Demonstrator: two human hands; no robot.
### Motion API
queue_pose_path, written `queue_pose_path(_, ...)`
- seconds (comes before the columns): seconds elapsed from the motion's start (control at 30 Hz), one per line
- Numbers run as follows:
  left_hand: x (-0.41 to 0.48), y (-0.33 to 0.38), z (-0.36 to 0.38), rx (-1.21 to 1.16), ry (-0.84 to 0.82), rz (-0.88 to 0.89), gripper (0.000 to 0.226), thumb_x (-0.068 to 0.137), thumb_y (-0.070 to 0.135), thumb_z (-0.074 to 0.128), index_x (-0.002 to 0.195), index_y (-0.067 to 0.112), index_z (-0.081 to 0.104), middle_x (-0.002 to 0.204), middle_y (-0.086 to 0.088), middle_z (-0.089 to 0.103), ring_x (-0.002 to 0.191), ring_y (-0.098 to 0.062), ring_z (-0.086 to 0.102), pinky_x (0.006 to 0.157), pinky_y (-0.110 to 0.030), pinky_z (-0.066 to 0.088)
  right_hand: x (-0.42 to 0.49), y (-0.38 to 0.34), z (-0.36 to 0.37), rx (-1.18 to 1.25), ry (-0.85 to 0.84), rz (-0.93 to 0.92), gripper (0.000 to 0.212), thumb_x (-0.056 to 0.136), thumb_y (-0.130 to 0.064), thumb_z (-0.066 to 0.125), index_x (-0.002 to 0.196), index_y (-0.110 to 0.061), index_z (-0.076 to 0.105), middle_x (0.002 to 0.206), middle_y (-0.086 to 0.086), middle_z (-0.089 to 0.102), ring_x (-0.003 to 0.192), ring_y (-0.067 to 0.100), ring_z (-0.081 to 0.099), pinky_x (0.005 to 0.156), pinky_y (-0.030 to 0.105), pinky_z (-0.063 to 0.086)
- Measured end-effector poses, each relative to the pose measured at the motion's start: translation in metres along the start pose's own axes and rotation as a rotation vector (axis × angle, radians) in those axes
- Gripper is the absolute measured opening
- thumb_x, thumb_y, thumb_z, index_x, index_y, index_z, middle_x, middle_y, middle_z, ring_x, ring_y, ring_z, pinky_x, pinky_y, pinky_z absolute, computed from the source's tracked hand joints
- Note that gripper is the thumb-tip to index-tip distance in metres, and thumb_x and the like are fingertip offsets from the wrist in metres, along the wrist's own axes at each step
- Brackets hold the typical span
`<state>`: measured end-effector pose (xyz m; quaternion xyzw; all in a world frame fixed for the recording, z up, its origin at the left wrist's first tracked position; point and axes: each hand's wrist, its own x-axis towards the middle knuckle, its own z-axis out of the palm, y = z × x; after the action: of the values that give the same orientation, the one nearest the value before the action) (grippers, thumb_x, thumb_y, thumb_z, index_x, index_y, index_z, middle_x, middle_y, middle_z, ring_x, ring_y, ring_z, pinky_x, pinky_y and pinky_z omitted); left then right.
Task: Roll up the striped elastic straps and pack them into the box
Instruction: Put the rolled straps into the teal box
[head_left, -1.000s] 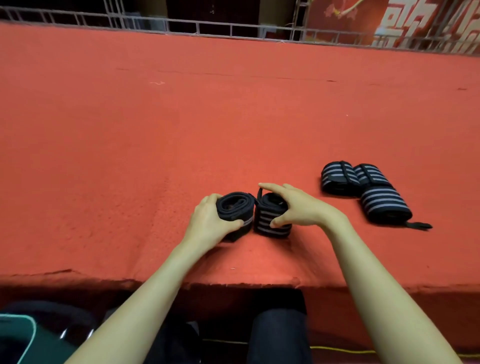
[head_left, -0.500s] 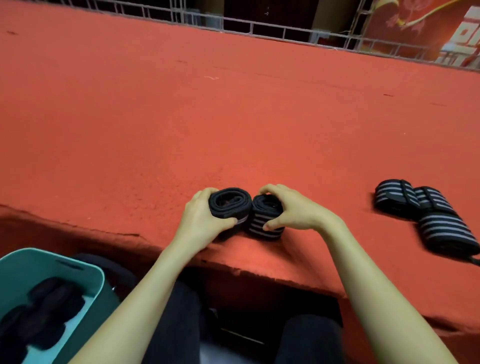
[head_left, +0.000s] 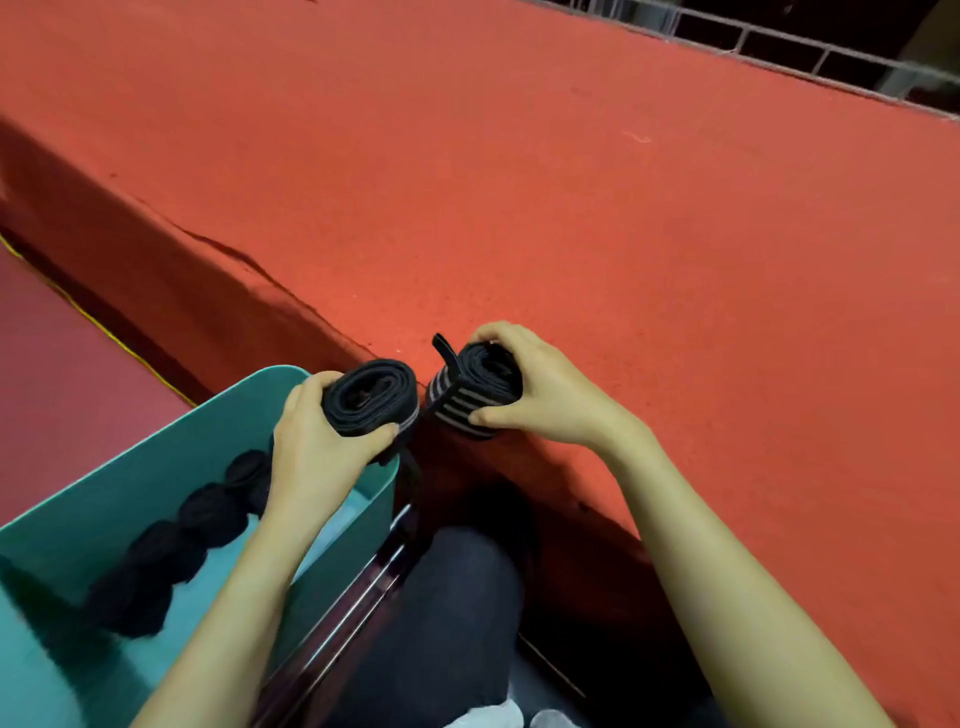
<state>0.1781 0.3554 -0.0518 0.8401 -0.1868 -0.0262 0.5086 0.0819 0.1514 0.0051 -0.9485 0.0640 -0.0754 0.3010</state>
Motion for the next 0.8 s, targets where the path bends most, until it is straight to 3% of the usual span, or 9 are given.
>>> queue_pose_path(0.1,-0.004,-0.030,-0.022,0.054,0.104,-0.108,0.055,0.065,0.021,0.083,0.111,0.014,0.053,0.107,0.002,0.050,0.091,-0.012,0.045,0.082,-0.027,0.035,0.029,-0.023,0.033,0.034,-0.051,-0.083,0.061,0.070,-0.018,0.079,0.122,-0.018,0.046,0.113,0.001,0.050,0.102,0.010,0.046,0.086,0.014,0.036)
queue_pose_path(0.27,-0.010,-0.077,-0.040,0.148,0.185,-0.314,0.062,0.068,0.032,0.080,0.117,0.010,0.049,0.114,-0.007,0.050,0.098,-0.024,0.051,0.080,-0.038,0.042,0.065,-0.054,0.086,0.054,-0.173,-0.152,0.067,0.071,-0.026,0.081,0.126,-0.023,0.042,0.119,-0.001,0.047,0.107,0.013,0.048,0.093,0.035,0.043)
queue_pose_path(0.4,-0.018,-0.104,-0.045,0.263,0.063,-0.435,0.064,0.069,0.035,0.078,0.122,0.015,0.050,0.114,-0.009,0.050,0.101,-0.030,0.053,0.079,-0.035,0.041,0.085,-0.060,0.122,-0.100,-0.328,-0.174,0.073,0.070,-0.030,0.080,0.130,-0.024,0.038,0.122,-0.002,0.045,0.107,0.020,0.051,0.088,0.043,0.046)
queue_pose_path(0.63,-0.033,-0.133,-0.036,0.326,-0.186,-0.546,0.059,0.064,0.028,0.080,0.116,0.019,0.055,0.111,-0.006,0.058,0.102,-0.027,0.054,0.075,-0.029,0.038,0.105,-0.048,0.153,-0.363,-0.587,-0.204,0.072,0.069,-0.026,0.081,0.128,-0.020,0.039,0.122,0.002,0.049,0.105,0.023,0.053,0.075,0.034,0.042)
queue_pose_path(0.8,-0.021,-0.144,-0.035,0.427,-0.226,-0.604,0.062,0.064,0.024,0.078,0.120,0.019,0.052,0.116,-0.009,0.055,0.106,-0.031,0.052,0.081,-0.035,0.045,0.117,-0.036,0.183,-0.485,-0.762,-0.221,0.071,0.067,-0.019,0.080,0.126,-0.016,0.039,0.122,0.010,0.048,0.106,0.031,0.055,0.085,0.041,0.048)
